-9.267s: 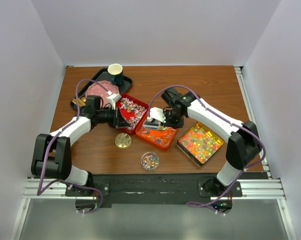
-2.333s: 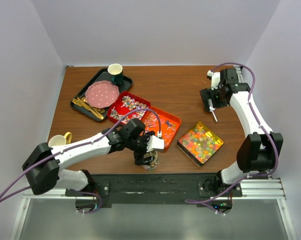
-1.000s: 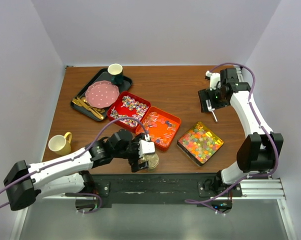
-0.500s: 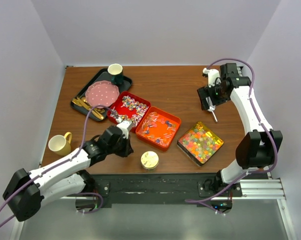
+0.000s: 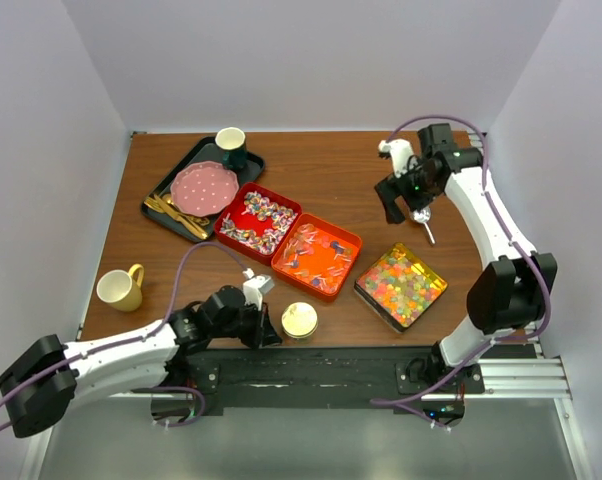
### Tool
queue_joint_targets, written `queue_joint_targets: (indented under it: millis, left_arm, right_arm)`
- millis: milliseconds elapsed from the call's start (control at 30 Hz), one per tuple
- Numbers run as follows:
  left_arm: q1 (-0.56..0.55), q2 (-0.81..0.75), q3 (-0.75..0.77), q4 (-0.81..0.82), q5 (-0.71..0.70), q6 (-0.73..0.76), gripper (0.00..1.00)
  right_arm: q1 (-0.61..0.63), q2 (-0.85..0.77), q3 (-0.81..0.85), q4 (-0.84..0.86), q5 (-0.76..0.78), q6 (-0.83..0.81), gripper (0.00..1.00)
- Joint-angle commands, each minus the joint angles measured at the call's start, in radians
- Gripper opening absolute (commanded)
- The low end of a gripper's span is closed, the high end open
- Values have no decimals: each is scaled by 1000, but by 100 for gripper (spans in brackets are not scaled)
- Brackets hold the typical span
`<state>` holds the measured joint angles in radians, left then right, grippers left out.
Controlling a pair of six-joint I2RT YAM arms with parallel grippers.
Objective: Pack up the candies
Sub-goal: Move the packing bottle to the center of the board.
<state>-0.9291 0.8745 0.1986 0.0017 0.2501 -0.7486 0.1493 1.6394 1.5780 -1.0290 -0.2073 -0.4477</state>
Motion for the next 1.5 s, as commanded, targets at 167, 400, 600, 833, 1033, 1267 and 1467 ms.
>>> queue_joint_targets:
  millis: [167,400,600,833,1033,1267,1467]
  left_arm:
    - [-28,127,-25,509,8,115,20]
    - [-42,387,61,779,-34,229,37]
    - [-76,480,87,830,-17,276,51]
    - [-220,451,-13,951,-129,524,78]
    - [-252,613,8,1101,-198,610,82]
    - [-264,685,-5,1244,-232,681,83]
    - [-263,675,-22,1275,-213,741,83]
  right_arm:
    - [118,-113,-151,-131,-288,-239,96]
    - [121,-87,-110,-154,-284,-259,96]
    - [162,-118,-148,-189,-340,-333,93]
    - [386,-216,-288,-125,-336,-344,86]
    - [473,-256,-421,-46,-281,-352,61]
    - [538,-231,-533,135,-325,-275,35]
    - [636,-196,-566,216,-353,-246,13]
